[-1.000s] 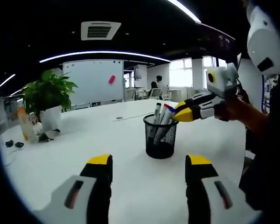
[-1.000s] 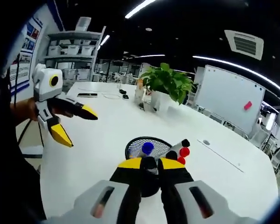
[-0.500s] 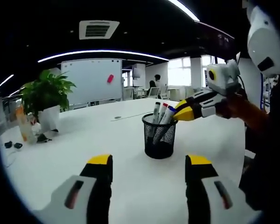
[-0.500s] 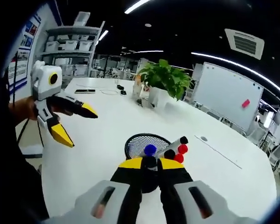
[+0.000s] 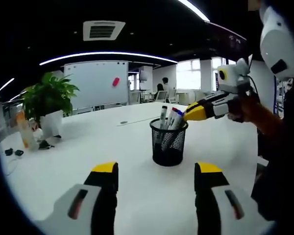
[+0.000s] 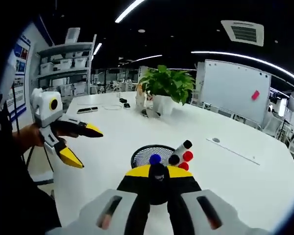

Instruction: Pick up the whiteboard markers from the pen holder and place them facing the whiteboard neatly

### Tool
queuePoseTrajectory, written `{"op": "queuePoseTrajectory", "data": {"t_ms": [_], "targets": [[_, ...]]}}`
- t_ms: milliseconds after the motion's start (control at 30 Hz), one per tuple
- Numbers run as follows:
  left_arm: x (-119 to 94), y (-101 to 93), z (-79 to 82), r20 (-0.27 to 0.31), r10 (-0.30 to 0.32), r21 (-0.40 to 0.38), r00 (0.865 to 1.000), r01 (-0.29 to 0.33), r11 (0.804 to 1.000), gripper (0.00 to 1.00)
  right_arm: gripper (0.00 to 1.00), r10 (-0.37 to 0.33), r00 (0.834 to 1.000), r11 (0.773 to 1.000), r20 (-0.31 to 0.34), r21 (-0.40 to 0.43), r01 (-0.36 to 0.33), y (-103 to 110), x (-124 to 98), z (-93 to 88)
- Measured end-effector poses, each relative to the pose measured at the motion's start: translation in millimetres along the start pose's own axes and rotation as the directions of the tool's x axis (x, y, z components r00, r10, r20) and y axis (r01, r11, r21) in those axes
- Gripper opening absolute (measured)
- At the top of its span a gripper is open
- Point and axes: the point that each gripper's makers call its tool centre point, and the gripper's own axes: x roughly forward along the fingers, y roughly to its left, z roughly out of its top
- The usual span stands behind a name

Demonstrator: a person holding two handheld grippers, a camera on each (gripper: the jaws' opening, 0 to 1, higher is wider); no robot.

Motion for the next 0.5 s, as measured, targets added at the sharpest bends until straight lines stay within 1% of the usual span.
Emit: {"op": "queuePoseTrajectory", "data": {"t_ms": [167,333,500], "targets": [[4,-3.9,2.7,0.001,-0.016,0.003,1.0,0.016,1.0,0.63,0.13,0.005,0.998,0.998,0.055,0.062,-0.009,-6,-12,11.7],[5,-5.8,3.3,0.002,-0.022,0.005,1.0,0.022,1.0,0.63,0.13,0.008,0.998,0.994,0.07,0.109,-0.015,-8,-17,14.9],[4,-5.1,5.3,0.008,-0.02,-0.001,1.0,0.02,1.0,0.63,0.13,0.002,0.997,0.994,0.082,0.106,-0.01,-5,-22,19.2]]}}
